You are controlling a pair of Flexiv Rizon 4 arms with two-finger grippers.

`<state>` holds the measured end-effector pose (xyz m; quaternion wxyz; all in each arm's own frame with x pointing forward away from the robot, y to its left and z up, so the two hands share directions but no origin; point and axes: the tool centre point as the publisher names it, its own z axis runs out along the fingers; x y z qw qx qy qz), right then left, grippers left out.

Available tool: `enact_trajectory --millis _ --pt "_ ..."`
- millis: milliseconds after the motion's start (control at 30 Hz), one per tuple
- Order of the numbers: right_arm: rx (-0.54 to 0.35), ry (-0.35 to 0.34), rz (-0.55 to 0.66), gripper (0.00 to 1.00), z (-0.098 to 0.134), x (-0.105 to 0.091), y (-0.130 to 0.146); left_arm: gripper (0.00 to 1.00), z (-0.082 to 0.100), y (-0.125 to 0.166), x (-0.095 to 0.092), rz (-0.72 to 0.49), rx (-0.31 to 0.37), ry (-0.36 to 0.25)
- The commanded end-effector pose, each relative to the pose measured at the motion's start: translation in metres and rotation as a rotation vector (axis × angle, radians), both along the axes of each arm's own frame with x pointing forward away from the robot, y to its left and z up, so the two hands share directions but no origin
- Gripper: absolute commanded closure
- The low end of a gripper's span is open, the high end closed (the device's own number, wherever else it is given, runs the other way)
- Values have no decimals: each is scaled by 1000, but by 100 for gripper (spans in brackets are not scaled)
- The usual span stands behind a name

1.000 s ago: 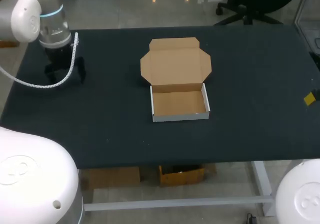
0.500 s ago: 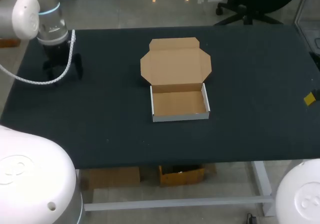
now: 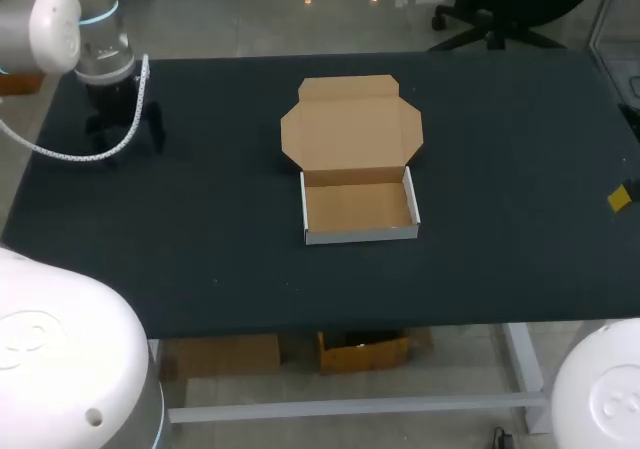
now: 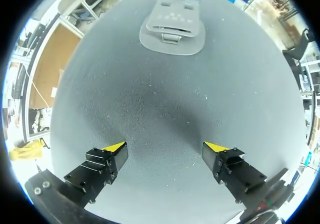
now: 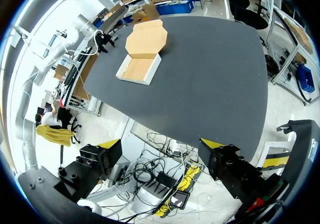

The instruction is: Assemble the packaging by folding the flat box into shape, placing the metal phone stand inside, and closing the box properly

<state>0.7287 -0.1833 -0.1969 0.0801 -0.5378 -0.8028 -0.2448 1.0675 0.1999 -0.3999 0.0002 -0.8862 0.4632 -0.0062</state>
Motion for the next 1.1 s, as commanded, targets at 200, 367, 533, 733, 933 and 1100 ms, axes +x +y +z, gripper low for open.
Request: enact_trajectory --millis 200,367,533,733,933,1100 --pt "1 1 1 0 2 -1 -1 0 0 5 12 -1 9 1" --pt "1 1 1 0 2 -1 -1 0 2 9 16 0 13 -8" --pt "1 1 1 0 2 -1 -1 0 4 12 20 -3 16 -15" --pt "1 1 1 0 2 -1 -1 0 7 18 23 -11 28 -19" --pt "1 1 1 0 2 -1 -1 0 7 18 23 -11 28 -19" --pt "1 1 1 0 2 -1 -1 0 7 18 23 -11 28 -19"
